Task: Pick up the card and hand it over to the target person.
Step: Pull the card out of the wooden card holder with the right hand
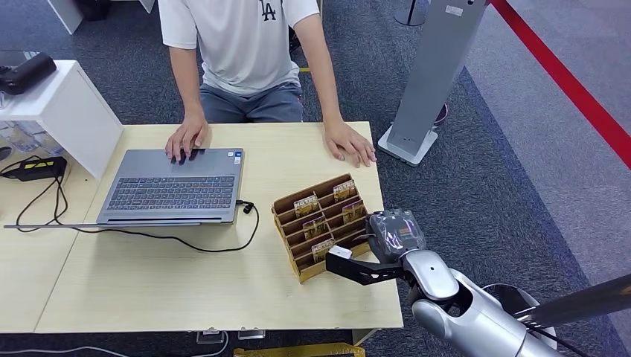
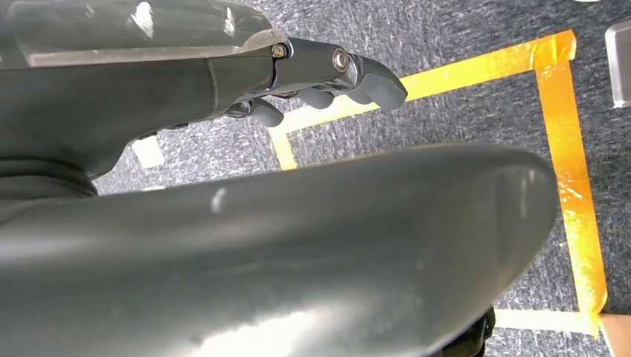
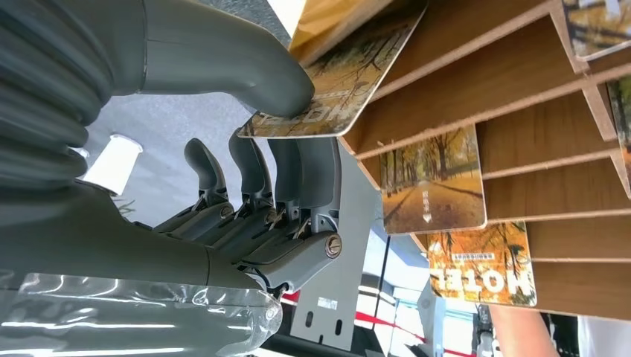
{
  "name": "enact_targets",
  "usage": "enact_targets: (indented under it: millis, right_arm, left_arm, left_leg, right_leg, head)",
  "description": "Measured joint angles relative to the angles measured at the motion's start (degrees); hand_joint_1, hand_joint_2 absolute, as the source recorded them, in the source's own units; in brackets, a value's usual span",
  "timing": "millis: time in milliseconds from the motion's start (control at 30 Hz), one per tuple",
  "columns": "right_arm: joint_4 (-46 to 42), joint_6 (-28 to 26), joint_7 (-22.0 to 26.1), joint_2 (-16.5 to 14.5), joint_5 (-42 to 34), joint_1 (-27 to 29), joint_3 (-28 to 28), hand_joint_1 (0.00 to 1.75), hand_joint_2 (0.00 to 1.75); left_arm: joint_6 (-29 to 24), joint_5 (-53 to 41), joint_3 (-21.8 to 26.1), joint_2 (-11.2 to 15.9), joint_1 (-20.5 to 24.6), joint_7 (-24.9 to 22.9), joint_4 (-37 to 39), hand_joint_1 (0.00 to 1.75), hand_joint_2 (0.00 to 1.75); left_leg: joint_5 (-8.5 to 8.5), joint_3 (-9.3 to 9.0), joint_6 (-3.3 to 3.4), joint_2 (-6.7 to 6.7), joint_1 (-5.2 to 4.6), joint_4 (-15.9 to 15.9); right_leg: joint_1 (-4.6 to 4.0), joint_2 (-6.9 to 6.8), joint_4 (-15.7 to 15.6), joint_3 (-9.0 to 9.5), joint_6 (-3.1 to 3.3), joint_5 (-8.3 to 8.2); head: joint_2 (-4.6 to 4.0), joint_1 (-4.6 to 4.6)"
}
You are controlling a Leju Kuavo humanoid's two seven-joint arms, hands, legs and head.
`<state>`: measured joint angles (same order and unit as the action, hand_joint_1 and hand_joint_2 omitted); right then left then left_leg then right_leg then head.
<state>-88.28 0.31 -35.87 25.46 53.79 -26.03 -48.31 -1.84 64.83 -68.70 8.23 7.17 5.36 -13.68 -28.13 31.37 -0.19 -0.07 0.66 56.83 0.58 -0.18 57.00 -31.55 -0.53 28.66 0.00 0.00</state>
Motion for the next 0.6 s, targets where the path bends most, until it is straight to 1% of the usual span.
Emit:
enact_targets:
  millis: [233,333,467,600]
  right_arm:
    - [-0.25,0.11,0.0,0.06,0.03,0.24,0.14,1.38,1.75]
    - [-1.75,0.12,-0.4,0.67,0.27,0.36,0.53,1.38,1.75]
    - [-7.11,-0.14,-2.14,2.44,1.72,-0.01,2.59,1.38,1.75]
    - [-15.38,-1.75,-3.68,4.45,4.12,-0.7,6.14,1.38,1.75]
  left_arm:
    - [-0.06,0.29,0.33,-0.27,-0.09,-0.32,-0.03,0.0,0.0]
    - [-0.44,0.24,0.32,-0.45,-0.07,-0.37,0.04,0.0,0.0]
    - [-0.81,0.14,0.35,-0.65,-0.06,-0.39,0.1,0.0,0.0]
    - [-0.89,0.06,0.45,-0.79,-0.06,-0.31,0.12,0.0,0.0]
  left_leg:
    - [-0.01,0.04,0.0,-0.02,0.0,0.04]
    - [0.0,0.03,0.0,-0.02,-0.01,0.03]
    - [0.0,0.04,0.01,-0.03,-0.02,0.03]
    - [-0.04,0.19,0.01,-0.02,-0.05,0.16]
  right_leg:
    - [0.0,-0.02,0.03,-0.04,-0.01,0.01]
    - [0.01,-0.02,0.03,-0.03,-0.01,0.01]
    - [0.02,-0.03,0.04,-0.04,-0.01,0.01]
    - [0.05,-0.03,0.18,-0.2,-0.03,0.06]
  head:
    - [0.0,0.0]
    - [0.0,0.0]
    - [0.0,0.0]
    - [0.0,0.0]
